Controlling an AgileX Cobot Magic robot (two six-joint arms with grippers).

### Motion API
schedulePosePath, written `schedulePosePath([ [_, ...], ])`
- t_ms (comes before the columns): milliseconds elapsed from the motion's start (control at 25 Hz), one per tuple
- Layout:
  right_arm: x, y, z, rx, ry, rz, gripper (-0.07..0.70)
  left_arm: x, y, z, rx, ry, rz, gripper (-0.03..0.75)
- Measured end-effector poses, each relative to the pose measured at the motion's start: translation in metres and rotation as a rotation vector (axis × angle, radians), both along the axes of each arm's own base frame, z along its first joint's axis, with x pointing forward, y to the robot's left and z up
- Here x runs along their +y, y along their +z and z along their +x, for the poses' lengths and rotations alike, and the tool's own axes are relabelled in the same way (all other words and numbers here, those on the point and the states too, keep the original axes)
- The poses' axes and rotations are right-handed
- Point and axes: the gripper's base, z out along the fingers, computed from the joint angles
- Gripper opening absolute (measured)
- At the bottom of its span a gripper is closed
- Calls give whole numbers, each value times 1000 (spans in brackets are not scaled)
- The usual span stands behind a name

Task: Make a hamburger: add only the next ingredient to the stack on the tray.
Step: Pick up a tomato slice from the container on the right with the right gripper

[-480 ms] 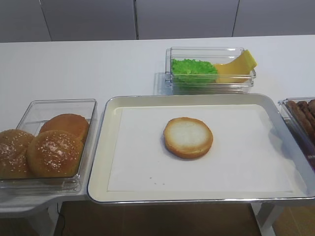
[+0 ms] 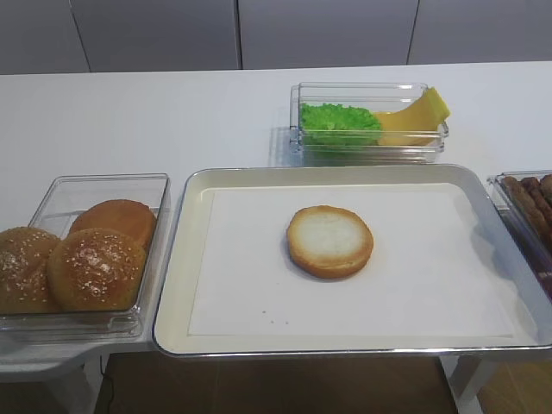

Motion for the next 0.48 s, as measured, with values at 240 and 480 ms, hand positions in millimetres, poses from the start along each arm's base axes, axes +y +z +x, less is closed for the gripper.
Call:
schedulePosePath([
  [240, 0, 0, 0, 0, 0, 0, 405, 0, 0, 0, 0, 0, 0, 299],
  [480, 0, 0, 0, 0, 0, 0, 405, 0, 0, 0, 0, 0, 0, 298],
])
